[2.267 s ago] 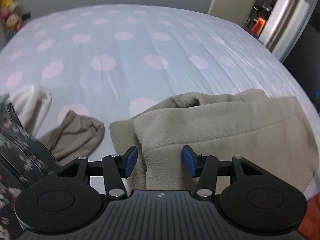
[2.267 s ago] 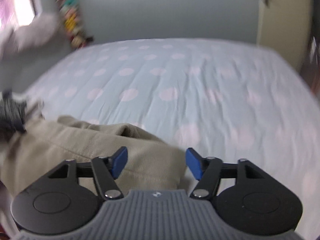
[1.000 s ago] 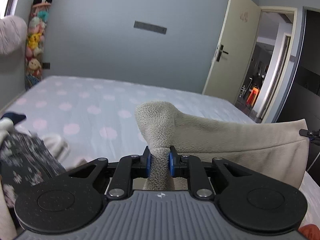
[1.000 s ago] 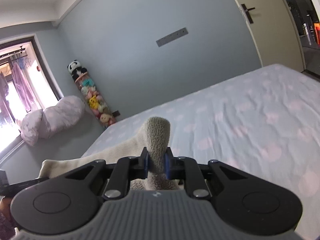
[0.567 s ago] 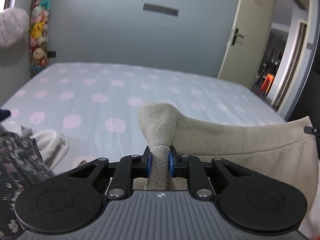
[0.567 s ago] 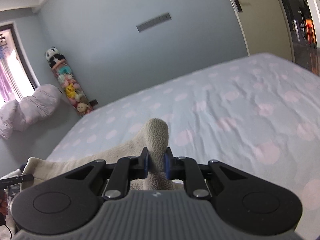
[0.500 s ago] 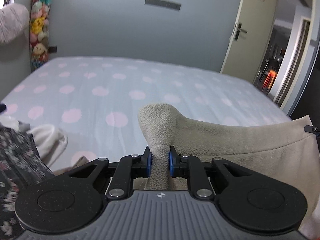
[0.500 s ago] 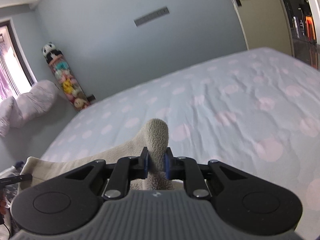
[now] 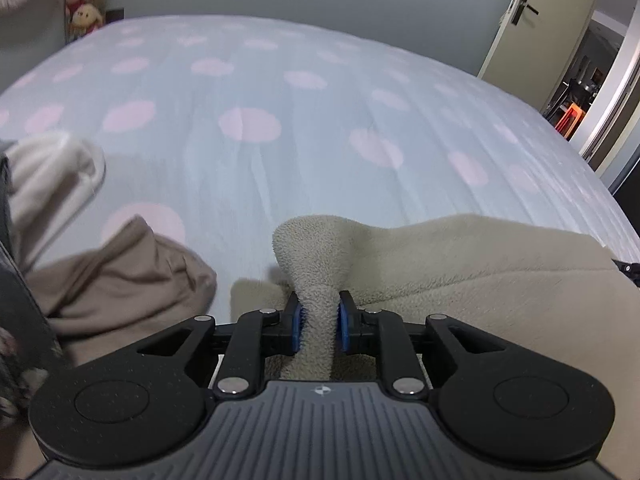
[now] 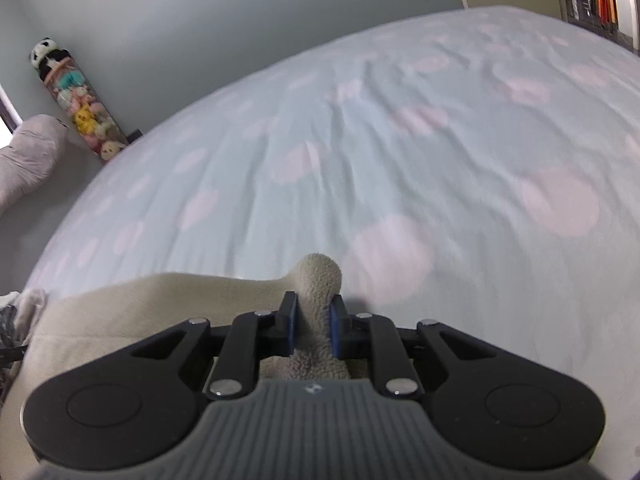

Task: Fold clothes

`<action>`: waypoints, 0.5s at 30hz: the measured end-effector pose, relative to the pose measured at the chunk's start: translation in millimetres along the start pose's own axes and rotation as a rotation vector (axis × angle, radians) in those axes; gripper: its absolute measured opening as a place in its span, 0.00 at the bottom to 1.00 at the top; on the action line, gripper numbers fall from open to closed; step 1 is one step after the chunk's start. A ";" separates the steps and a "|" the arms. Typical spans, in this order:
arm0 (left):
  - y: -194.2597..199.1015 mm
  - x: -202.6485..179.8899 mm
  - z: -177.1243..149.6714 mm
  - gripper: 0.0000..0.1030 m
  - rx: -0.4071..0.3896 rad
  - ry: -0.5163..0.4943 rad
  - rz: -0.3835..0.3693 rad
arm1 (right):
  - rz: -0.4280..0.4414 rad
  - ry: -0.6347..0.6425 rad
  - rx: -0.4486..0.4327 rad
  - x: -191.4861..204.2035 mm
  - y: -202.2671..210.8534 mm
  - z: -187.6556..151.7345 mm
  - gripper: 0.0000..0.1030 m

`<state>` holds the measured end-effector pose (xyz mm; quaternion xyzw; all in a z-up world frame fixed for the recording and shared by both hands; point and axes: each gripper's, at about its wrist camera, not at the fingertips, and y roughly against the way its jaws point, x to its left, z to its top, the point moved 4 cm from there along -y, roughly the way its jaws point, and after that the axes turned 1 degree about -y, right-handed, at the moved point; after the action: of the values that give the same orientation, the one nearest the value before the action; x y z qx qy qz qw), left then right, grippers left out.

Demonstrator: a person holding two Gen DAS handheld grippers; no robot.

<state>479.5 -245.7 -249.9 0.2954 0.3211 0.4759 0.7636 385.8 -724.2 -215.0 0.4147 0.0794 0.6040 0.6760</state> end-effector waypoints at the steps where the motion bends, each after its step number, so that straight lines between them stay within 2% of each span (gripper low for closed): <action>1: -1.4 0.5 -1.3 0.17 0.001 0.005 0.000 | -0.006 -0.005 0.006 -1.8 -3.6 -3.2 0.18; 6: -3.8 3.1 -3.1 0.18 0.008 0.017 -0.003 | -0.024 -0.019 0.010 -6.5 -10.6 -10.3 0.20; 11: 5.1 7.2 4.1 0.25 0.037 0.102 0.013 | -0.084 0.025 0.054 3.6 -10.6 -5.2 0.21; 13: 23.5 6.2 6.8 0.27 0.021 0.105 0.049 | -0.111 0.015 0.059 5.9 -4.0 1.1 0.25; 15: 44.1 5.7 9.3 0.27 -0.001 0.107 0.077 | -0.145 0.013 0.034 10.0 12.2 8.9 0.33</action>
<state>464.9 -225.4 -212.0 0.2814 0.3497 0.5203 0.7265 384.6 -720.5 -197.3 0.4154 0.1240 0.5546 0.7103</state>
